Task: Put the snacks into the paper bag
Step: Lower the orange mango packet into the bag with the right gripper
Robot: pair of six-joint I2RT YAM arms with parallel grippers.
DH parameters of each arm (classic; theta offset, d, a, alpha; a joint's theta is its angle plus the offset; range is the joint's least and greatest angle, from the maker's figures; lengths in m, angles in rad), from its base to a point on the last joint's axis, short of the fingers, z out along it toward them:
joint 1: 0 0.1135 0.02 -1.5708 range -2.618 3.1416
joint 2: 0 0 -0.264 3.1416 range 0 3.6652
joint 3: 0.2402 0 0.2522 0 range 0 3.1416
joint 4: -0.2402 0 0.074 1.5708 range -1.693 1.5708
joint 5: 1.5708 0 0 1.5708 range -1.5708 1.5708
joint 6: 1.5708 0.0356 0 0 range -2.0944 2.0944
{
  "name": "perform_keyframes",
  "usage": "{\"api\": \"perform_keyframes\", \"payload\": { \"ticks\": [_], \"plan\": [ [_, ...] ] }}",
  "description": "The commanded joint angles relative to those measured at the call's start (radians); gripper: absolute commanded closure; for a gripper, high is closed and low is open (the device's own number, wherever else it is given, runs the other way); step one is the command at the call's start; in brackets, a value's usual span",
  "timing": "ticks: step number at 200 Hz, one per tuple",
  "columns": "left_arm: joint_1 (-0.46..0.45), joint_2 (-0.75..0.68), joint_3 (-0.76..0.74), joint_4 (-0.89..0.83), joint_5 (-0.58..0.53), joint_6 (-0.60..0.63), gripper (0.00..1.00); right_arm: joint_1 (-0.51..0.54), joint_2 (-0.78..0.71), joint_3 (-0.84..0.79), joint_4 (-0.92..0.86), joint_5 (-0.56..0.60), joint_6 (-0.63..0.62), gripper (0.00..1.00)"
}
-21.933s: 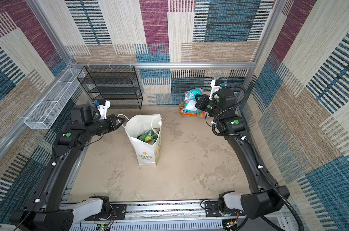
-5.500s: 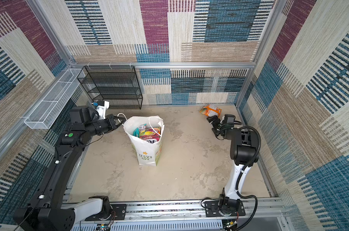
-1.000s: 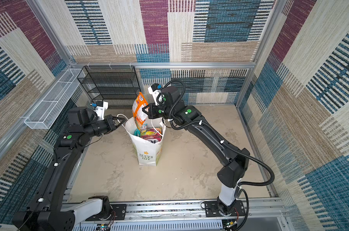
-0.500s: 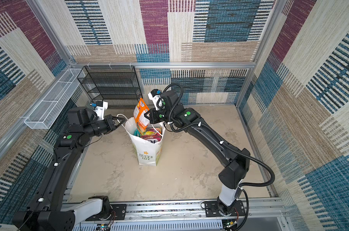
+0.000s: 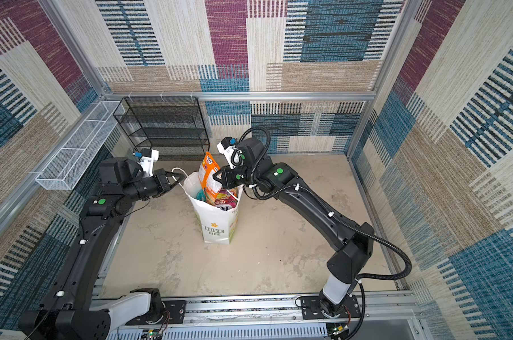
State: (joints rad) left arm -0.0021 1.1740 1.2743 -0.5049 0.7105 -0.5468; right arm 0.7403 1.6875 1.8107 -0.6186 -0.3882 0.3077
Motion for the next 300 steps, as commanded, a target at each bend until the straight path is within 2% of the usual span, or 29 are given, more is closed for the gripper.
{"api": "perform_keyframes", "payload": {
  "ticks": [1,29,74,125,197,222,236,254,283,300],
  "plan": [
    [0.002,-0.001,0.002,0.061,0.018,-0.008,0.99,0.001,0.013,0.01,-0.011,-0.005,-0.027,1.0],
    [0.002,0.001,0.003,0.062,0.017,-0.008,0.99,0.0,0.071,0.079,-0.089,0.062,-0.056,1.0],
    [0.004,-0.001,0.003,0.06,0.017,-0.007,0.99,0.001,0.169,0.158,-0.128,-0.039,-0.059,1.0],
    [0.01,0.001,0.001,0.067,0.025,-0.013,0.99,0.011,0.182,0.146,-0.152,-0.153,-0.04,1.0],
    [0.013,-0.002,-0.001,0.068,0.025,-0.016,0.99,0.024,0.242,0.126,-0.239,-0.001,-0.064,1.0],
    [0.012,-0.001,-0.001,0.068,0.025,-0.015,0.99,0.025,0.302,0.213,-0.308,0.084,-0.071,0.92],
    [0.013,-0.001,-0.001,0.068,0.026,-0.015,0.99,0.025,0.311,0.271,-0.333,0.153,-0.069,0.79],
    [0.014,-0.002,0.0,0.068,0.026,-0.016,0.99,0.031,0.295,0.332,-0.331,0.177,-0.078,0.69],
    [0.016,-0.002,-0.002,0.07,0.027,-0.017,0.99,0.052,0.251,0.418,-0.333,0.259,-0.085,0.62],
    [0.019,-0.002,-0.002,0.071,0.03,-0.019,0.99,0.059,0.238,0.457,-0.34,0.294,-0.082,0.62]
  ]
}}
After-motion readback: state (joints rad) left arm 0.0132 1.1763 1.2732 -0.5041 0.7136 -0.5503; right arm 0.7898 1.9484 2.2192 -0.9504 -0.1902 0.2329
